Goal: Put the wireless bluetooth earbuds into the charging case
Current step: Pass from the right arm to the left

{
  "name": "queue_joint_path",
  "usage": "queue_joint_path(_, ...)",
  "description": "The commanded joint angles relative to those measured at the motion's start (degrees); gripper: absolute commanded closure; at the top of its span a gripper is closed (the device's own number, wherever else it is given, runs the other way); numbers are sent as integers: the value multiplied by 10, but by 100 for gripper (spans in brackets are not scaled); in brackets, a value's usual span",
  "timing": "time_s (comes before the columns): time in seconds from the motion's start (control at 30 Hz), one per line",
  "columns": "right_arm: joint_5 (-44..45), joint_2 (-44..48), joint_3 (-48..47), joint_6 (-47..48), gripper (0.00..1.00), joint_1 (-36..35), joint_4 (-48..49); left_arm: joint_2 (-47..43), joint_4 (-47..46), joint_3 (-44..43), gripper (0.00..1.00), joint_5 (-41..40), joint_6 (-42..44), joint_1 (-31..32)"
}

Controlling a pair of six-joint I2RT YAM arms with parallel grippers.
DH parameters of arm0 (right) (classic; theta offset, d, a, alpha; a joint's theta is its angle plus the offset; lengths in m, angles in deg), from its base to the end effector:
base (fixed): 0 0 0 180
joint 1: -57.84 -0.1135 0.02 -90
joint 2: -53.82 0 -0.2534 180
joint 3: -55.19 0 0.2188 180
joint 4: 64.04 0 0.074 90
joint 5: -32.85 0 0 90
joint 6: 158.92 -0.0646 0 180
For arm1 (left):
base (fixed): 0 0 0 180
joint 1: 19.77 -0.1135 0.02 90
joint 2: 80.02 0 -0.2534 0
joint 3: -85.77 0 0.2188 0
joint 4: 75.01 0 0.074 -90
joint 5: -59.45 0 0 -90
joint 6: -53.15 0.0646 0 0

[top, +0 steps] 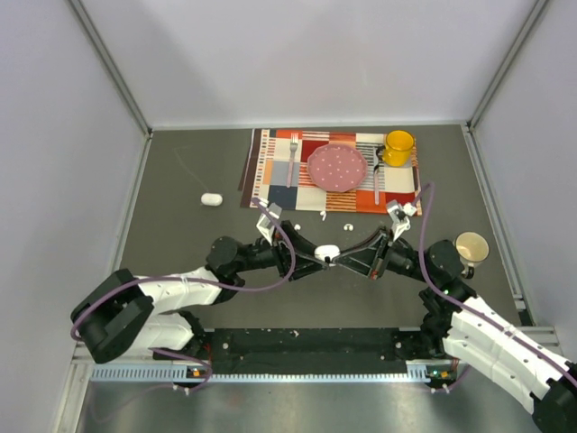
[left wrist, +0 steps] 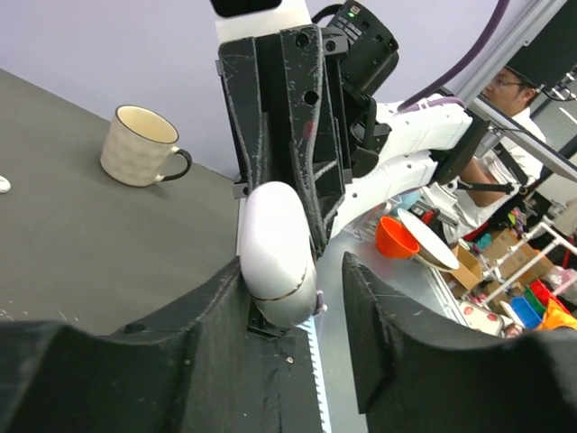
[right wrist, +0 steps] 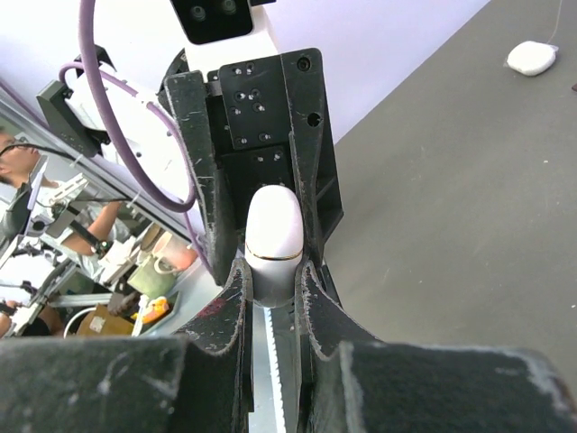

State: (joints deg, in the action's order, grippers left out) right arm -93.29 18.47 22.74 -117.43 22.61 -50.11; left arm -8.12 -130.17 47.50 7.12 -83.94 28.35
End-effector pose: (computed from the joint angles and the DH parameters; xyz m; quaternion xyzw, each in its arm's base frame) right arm 0.1052 0.1209 0.2732 -0.1679 0.6281 0.6366 0.4147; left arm 0.1307 -0.2049 0.2791 0.2717 0.5300 -0.7003 0.3934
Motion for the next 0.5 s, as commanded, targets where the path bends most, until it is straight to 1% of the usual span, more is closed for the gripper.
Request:
queue_joint_path(0.0, 4, -1, 3, 3, 100, -5, 23, 3, -27, -23, 53, -14, 18, 14)
queue_joint_path(0.1, 3, -2, 4, 2, 100, -6, 25, 6, -25, -24, 60, -21, 22, 18)
queue_joint_path(0.13, 3, -2, 4, 2, 100, -5, 24, 7, -24, -25, 64, -24, 24, 21)
queue_joint_path(0.2, 0, -3, 4, 2, 100, -6, 23, 6, -14, -28, 68, -28, 32, 24)
queue_joint_path(0.23, -1, -5, 4, 2, 100, -5, 22, 4, -8, -30, 77, -30, 37, 25)
queue_joint_path(0.3, -3, -8, 4, 4, 100, -7, 13, -1, 20, -35, 83, -31, 53, 29)
queue_joint_path(0.33, -3, -9, 2, 4, 98, -6, 7, -4, 33, -40, 85, -32, 62, 30)
queue_joint_path(0.37, -4, -9, 2, 6, 91, -5, 1, -12, 66, -45, 88, -34, 71, 31)
queue_joint_path(0.4, -1, -9, -2, 7, 79, -6, -15, -17, 86, -51, 93, -36, 95, 35)
queue_joint_path(0.43, 2, -8, -4, 6, 57, -6, -24, -24, 106, -54, 100, -37, 111, 36)
queue_joint_path(0.47, 6, -7, -7, 3, 41, -6, -33, -41, 130, -56, 100, -54, 131, 45)
